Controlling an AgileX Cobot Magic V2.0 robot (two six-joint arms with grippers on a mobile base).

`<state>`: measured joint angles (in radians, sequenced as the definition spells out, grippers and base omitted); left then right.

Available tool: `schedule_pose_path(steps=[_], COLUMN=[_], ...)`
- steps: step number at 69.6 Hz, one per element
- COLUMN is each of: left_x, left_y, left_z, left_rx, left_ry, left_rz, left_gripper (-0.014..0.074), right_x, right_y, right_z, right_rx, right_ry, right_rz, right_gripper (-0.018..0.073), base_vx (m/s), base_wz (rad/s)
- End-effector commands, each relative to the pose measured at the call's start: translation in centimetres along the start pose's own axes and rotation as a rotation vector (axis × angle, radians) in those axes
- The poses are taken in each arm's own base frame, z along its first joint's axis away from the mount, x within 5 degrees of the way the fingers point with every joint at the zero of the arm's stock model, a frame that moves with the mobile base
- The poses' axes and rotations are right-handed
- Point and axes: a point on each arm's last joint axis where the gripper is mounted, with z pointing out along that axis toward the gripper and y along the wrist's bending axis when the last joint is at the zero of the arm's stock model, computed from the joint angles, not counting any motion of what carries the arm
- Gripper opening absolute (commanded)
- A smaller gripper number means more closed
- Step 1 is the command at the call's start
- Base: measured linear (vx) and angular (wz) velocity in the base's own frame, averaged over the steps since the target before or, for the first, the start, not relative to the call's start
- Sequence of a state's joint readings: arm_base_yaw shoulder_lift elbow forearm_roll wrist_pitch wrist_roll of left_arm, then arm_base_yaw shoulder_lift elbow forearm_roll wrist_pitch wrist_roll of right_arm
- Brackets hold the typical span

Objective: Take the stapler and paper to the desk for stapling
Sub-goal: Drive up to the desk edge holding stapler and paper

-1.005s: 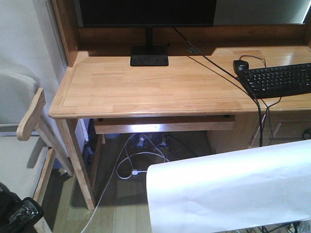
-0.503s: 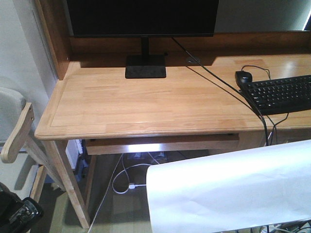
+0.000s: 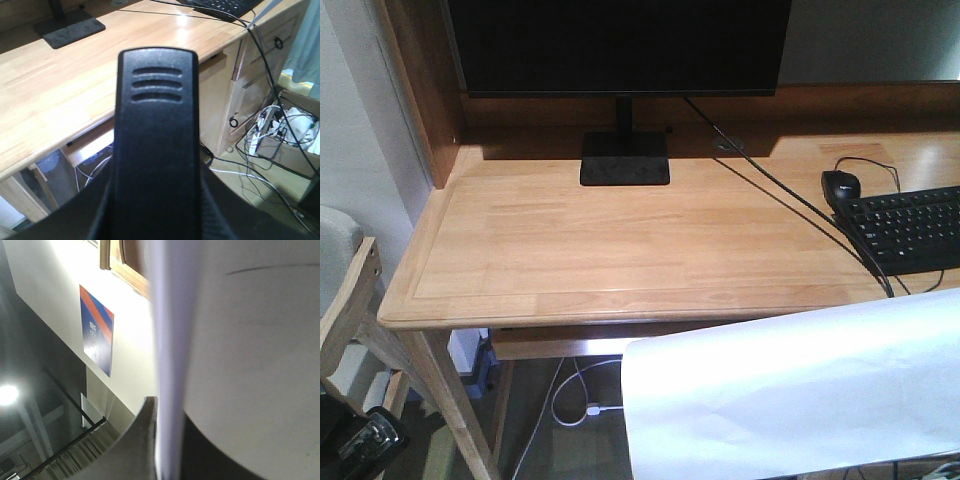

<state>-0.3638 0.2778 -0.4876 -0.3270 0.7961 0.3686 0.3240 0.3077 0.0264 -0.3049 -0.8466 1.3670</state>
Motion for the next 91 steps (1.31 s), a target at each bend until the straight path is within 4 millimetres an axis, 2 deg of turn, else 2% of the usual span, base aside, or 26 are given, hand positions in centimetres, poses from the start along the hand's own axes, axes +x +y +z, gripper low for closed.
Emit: schedule_pose_path(steps=[1, 91], left_x=[-1.79, -1.79], left_y=[0.14, 0.14], left_z=[-0.58, -0.58], left_rx=[-0.017, -0.017], left_ry=[-0.13, -0.13], left_rz=[-0.019, -0.019], left_gripper=[-0.0006, -0.0006], right_x=[-0.05, -0.05], right_y=[0.32, 0.32], right_z=[-0.03, -0.03], right_rx=[-0.046, -0.046], right_ry=[-0.011, -0.011], right_rz=[-0.007, -0.007], right_gripper=[-0.0006, -0.0006], base_vx=[0.15, 0.09], base_wz=[0.03, 0.01])
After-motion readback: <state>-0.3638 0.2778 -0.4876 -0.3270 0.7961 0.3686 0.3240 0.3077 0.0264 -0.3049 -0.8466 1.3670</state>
